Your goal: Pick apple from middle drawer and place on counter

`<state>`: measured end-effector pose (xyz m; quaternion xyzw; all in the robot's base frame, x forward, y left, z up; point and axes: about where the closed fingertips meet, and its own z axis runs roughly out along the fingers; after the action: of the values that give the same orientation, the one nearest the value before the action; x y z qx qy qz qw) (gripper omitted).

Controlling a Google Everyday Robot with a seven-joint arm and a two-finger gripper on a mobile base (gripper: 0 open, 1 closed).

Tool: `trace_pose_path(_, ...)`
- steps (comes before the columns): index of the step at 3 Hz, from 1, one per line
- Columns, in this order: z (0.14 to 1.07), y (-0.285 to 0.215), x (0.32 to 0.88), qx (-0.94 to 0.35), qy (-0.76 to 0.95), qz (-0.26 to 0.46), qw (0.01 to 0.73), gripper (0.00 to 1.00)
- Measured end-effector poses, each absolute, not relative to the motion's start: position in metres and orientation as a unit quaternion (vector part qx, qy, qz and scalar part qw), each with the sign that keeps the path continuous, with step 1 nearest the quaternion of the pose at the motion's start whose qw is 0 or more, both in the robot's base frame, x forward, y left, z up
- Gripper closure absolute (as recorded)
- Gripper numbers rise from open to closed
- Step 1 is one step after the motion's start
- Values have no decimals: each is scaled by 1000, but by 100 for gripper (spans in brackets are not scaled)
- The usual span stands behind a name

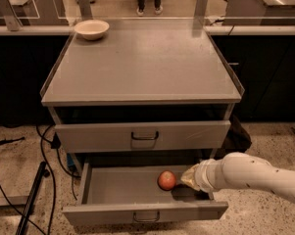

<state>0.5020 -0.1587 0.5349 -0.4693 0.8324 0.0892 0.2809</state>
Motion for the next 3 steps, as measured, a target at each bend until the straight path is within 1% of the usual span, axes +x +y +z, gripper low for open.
trace_pose_path(1,504,-157,510,-473,831,95,276,81)
trace_pose_path(2,474,-149,520,-479,828,108,272,58)
trace_pose_path(3,452,-140,531,-482,823,123,276,37)
